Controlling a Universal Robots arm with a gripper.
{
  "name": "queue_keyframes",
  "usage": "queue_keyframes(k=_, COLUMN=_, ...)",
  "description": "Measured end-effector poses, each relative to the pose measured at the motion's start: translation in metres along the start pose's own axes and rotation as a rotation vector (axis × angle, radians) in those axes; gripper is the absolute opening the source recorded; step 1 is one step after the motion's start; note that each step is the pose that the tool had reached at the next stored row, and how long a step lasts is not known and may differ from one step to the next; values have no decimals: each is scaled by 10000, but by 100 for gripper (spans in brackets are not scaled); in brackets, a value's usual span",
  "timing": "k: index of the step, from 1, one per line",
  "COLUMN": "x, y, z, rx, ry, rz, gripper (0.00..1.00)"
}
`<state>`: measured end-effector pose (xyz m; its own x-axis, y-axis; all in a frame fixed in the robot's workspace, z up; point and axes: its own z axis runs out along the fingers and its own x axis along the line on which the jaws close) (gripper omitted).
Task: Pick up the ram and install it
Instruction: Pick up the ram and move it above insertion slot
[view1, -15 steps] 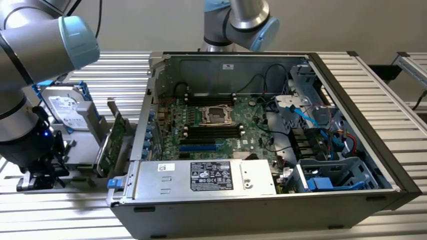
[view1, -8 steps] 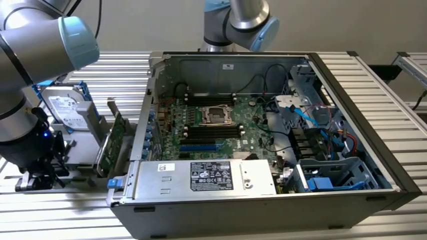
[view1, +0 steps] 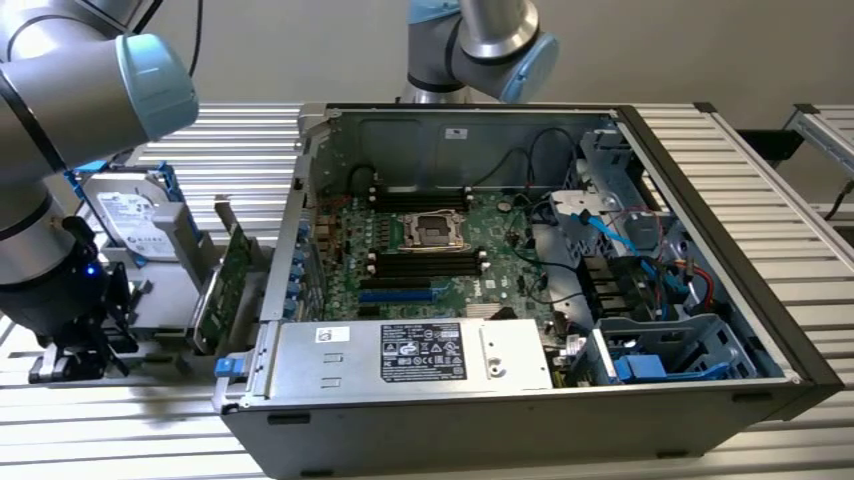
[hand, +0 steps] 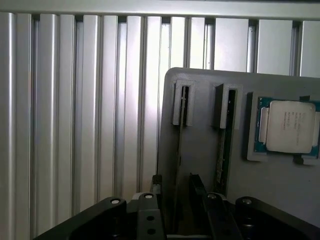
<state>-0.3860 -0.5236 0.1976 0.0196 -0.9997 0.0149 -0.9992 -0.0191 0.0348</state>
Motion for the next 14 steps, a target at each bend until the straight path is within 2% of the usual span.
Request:
queue_keyframes(k=2, x=0, y=0, z=0, rx=0, ry=-1, rz=7, gripper=33)
queue_keyframes(k=5, x=0, y=0, z=1, rx=1, ry=-3, rz=23, gripper=15)
queue_keyframes(k=14, x=0, y=0, z=1, rx=0, ry=-2, rz=35, gripper=13)
